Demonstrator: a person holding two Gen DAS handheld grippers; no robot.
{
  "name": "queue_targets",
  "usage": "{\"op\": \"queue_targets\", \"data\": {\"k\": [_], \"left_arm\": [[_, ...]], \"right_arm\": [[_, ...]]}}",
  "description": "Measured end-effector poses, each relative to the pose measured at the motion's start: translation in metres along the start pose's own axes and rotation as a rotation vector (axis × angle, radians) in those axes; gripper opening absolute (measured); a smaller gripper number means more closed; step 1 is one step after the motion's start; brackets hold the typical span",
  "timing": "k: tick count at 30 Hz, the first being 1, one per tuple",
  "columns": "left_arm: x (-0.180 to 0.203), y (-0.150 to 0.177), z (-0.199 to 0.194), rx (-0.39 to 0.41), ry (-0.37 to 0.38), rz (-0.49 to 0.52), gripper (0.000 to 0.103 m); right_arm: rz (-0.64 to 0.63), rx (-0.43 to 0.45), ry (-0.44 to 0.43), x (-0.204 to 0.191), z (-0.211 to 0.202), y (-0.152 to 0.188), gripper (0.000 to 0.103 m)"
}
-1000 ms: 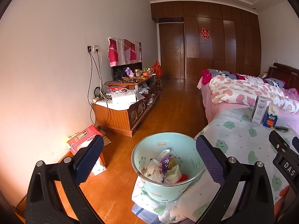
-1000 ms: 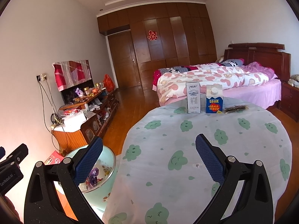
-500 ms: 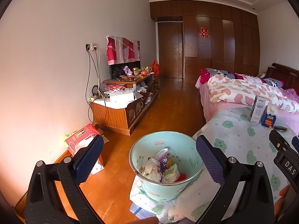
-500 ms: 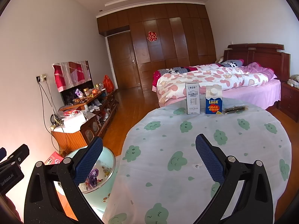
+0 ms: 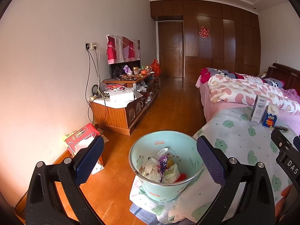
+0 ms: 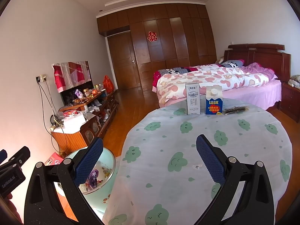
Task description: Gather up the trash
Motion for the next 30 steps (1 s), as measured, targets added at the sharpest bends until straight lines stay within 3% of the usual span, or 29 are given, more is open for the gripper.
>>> {"op": "queue_targets", "data": {"k": [30], "left_arm": [[0.0038,-0.0016,-0.0005,0.001,0.005,0.002,0.097]], "right_arm": [[0.001,0.005,0.002,0.0017,0.0001,-0.0007,0.098]]}}
Point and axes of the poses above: each gripper's, at about its wrist camera, not at the fingertips, and z roughly the way its jaws point, x to its right, y to its underside, the point moved 3 cm from there along z, roughly the way its jaws point, and after that the axes turned 8 degrees about y, right-handed, at the moved point
